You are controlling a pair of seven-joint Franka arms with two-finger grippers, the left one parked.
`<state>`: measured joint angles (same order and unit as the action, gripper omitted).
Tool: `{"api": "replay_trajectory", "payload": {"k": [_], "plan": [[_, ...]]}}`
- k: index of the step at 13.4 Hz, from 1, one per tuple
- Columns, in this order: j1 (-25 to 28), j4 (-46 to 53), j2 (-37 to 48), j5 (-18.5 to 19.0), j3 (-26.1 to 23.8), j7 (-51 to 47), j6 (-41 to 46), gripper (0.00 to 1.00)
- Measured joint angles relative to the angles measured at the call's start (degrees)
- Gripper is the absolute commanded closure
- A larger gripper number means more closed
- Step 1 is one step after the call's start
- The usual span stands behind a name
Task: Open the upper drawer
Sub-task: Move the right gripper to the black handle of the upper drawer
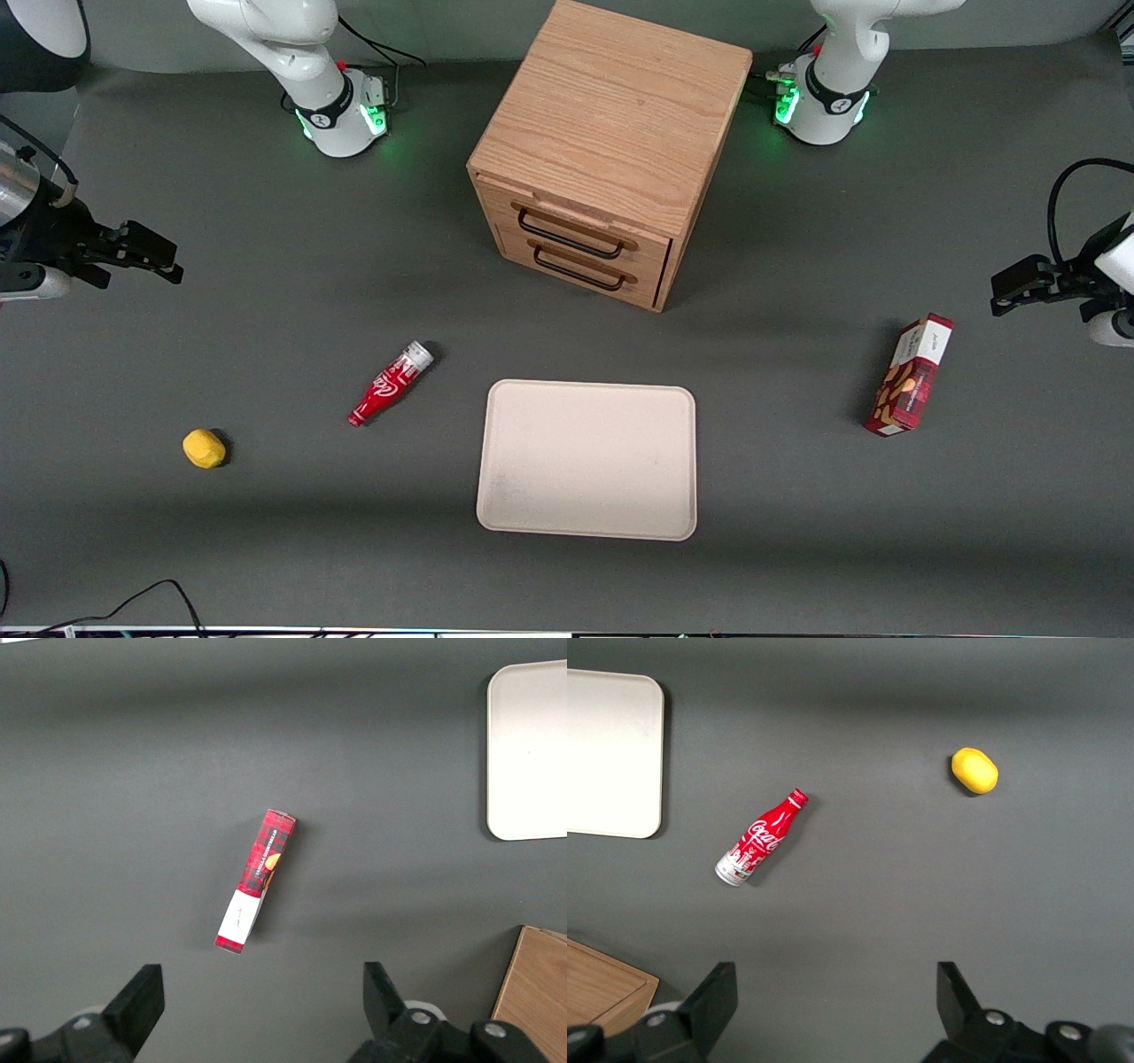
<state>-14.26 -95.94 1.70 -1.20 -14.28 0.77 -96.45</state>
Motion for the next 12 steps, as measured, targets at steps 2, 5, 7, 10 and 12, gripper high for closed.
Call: {"api": "replay_trajectory", "payload": {"k": [2,5,7,10,12], "plan": [[0.0,0.0,-0.1,0.0,0.0,0.0,0.0,0.00],[0.4,0.2,-0.1,0.0,-0.1,0.0,0.0,0.00],[2.3,2.6,-1.2,-0.1,-0.6,0.0,0.4,0.00],[7.1,10.5,-6.4,-0.2,-4.7,0.0,3.5,0.00],[7.8,14.4,-10.4,-0.2,-11.6,-0.2,3.7,0.00]]}}
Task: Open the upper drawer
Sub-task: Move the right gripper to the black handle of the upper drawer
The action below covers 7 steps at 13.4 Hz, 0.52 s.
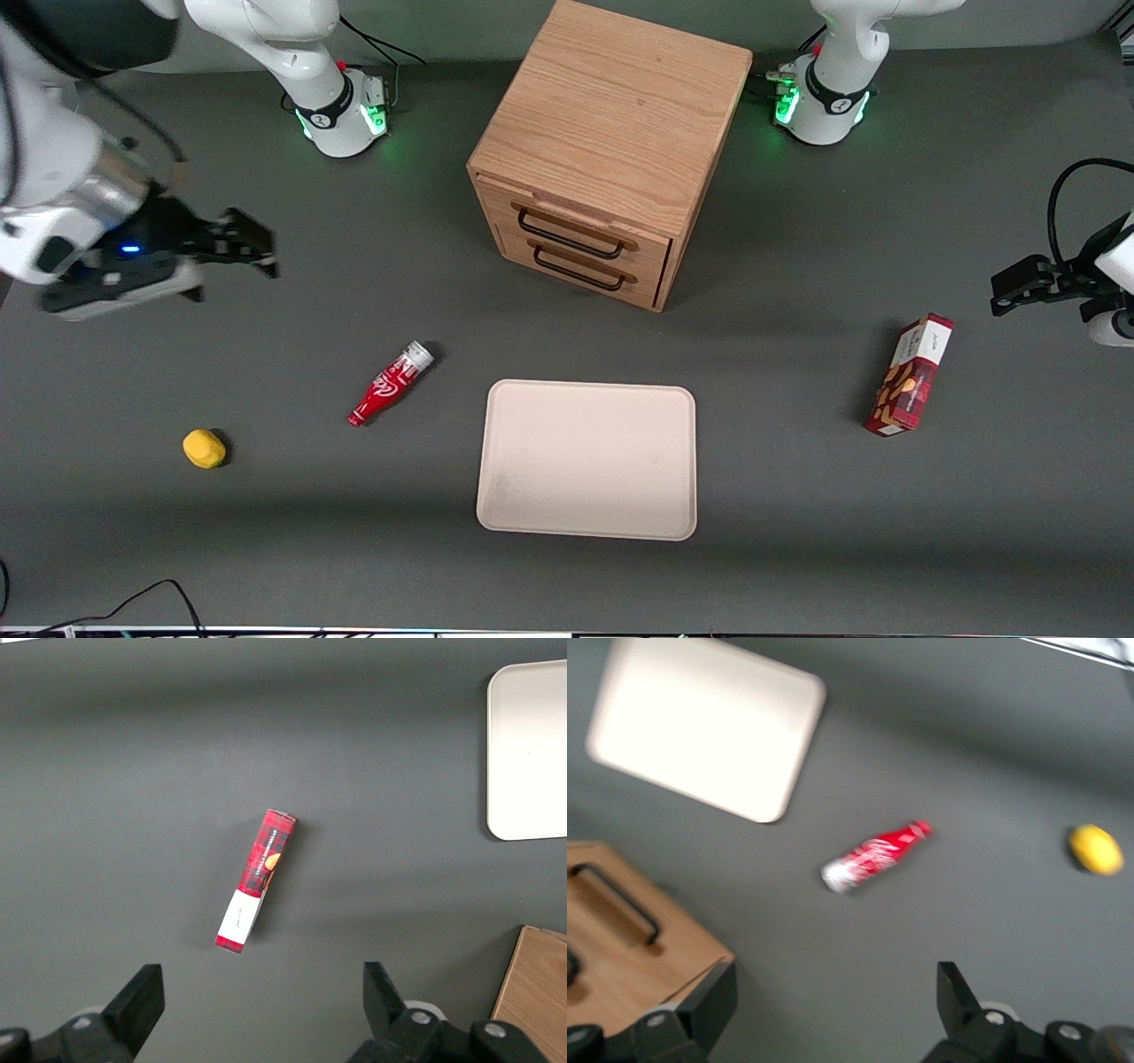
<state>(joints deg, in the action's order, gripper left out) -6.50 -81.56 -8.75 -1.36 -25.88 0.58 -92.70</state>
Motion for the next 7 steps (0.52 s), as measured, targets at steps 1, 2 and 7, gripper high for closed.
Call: {"api": "replay_trajectory", "payload": {"k": [1,2,7], "plan": [[0.2,1.4,-1.9,0.0,-2.9,0.0,0.1,0.00],[0.3,2.7,-4.0,0.0,-6.3,0.1,0.2,0.00],[4.5,6.4,-18.3,8.3,-22.7,0.4,-4.0,0.00]]}}
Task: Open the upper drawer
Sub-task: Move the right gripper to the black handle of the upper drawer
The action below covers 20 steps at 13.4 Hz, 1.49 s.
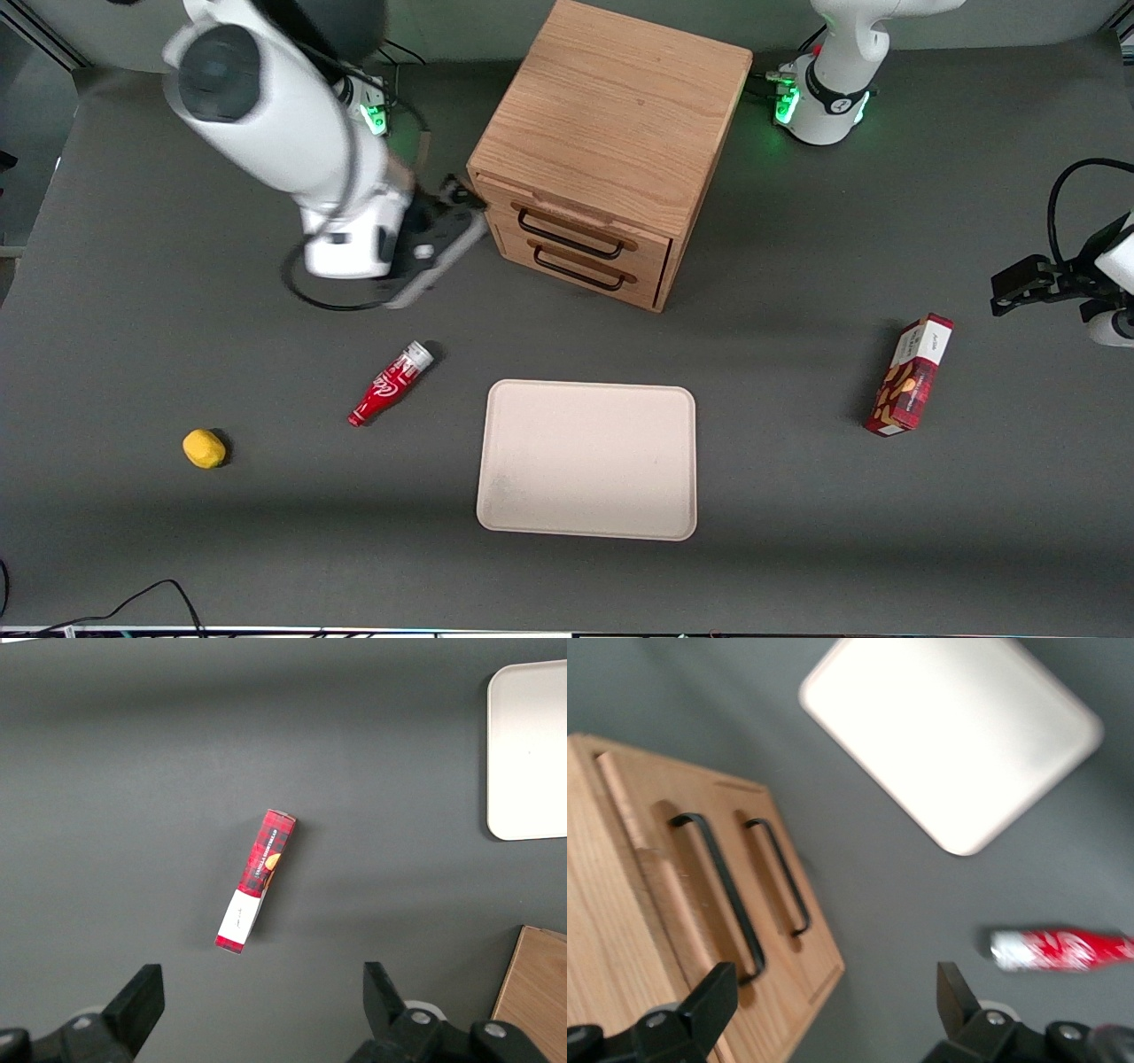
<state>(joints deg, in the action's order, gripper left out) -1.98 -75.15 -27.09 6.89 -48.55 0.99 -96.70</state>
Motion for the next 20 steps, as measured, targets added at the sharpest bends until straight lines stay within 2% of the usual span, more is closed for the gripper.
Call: {"api": "replay_trajectory", "payload": {"k": [3,7,12,20], "plan": [[4.9,0.4,-6.9,6.2,-1.9,2.9,-1.5,0.00],[6.7,0.1,-11.7,8.7,-1.9,7.6,-2.4,0.00],[7.5,-2.7,-13.8,9.0,-2.2,9.0,-6.9,0.00],[7.5,-3.2,-13.7,9.2,-2.8,10.5,-7.4,0.00]]}}
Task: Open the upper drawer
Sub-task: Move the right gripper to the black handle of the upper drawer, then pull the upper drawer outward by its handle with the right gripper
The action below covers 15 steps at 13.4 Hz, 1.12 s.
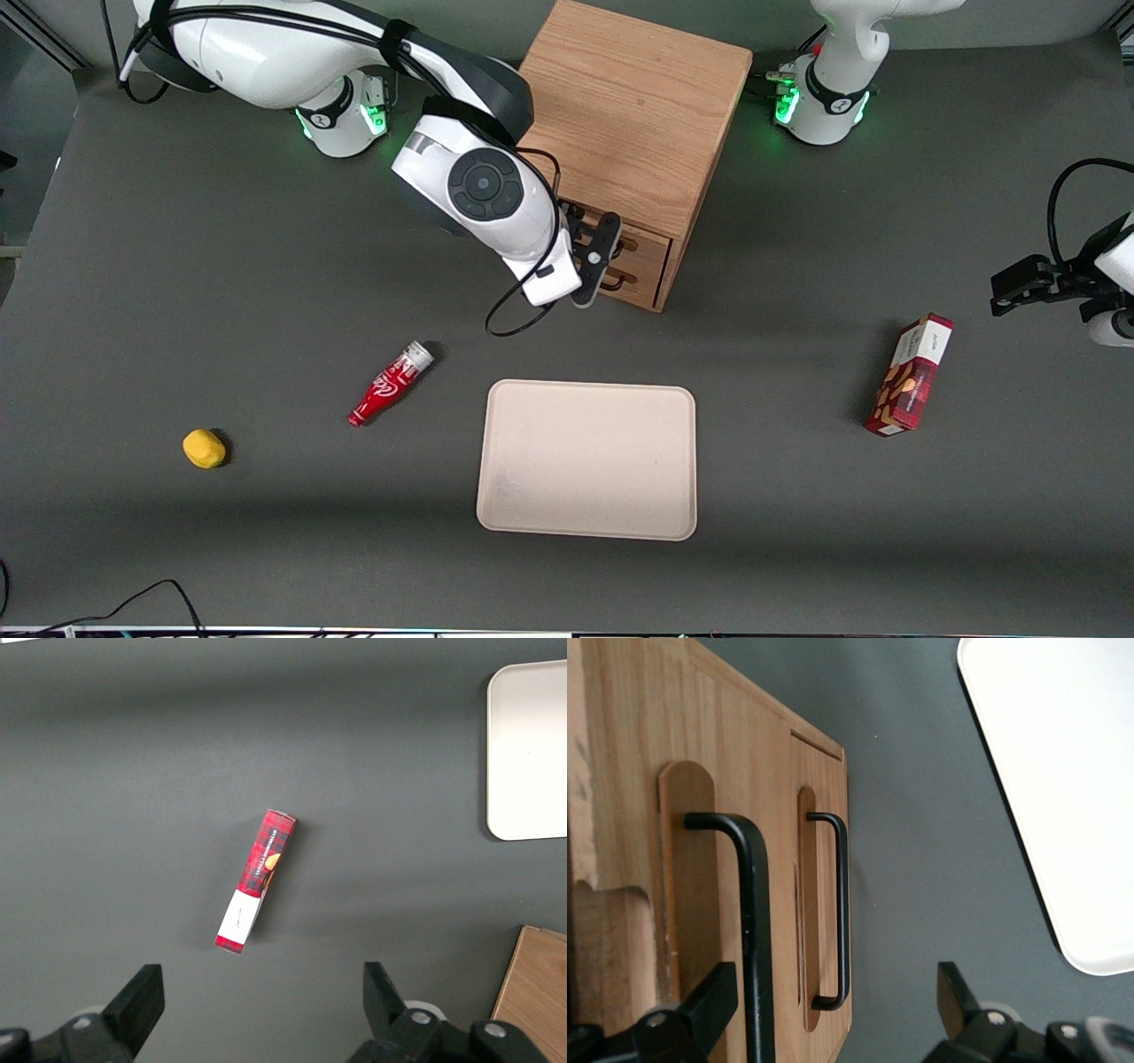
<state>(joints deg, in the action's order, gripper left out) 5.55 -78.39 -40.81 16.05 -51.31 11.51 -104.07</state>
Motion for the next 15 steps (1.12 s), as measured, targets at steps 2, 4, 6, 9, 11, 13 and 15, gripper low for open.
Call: {"api": "replay_trajectory", "payload": {"k": [2,4,6,9,11,13,15], "plan": [[0.0,-0.4,-0.1,0.3,0.5,1.5,-0.1,0.00],[-0.2,-0.4,-0.1,0.7,1.5,4.2,-0.3,0.00],[-0.6,-0.1,-0.1,0.9,3.0,7.3,-0.6,0.00],[-0.9,1.6,-0.1,1.0,5.0,10.7,-0.8,0.00],[-0.9,3.3,-0.1,1.1,6.6,12.7,-0.9,0.00],[-0.9,4.9,-0.1,1.1,8.8,15.8,-2.2,0.00],[-0.9,5.3,-0.1,1.1,11.2,18.7,-5.5,0.00]]}}
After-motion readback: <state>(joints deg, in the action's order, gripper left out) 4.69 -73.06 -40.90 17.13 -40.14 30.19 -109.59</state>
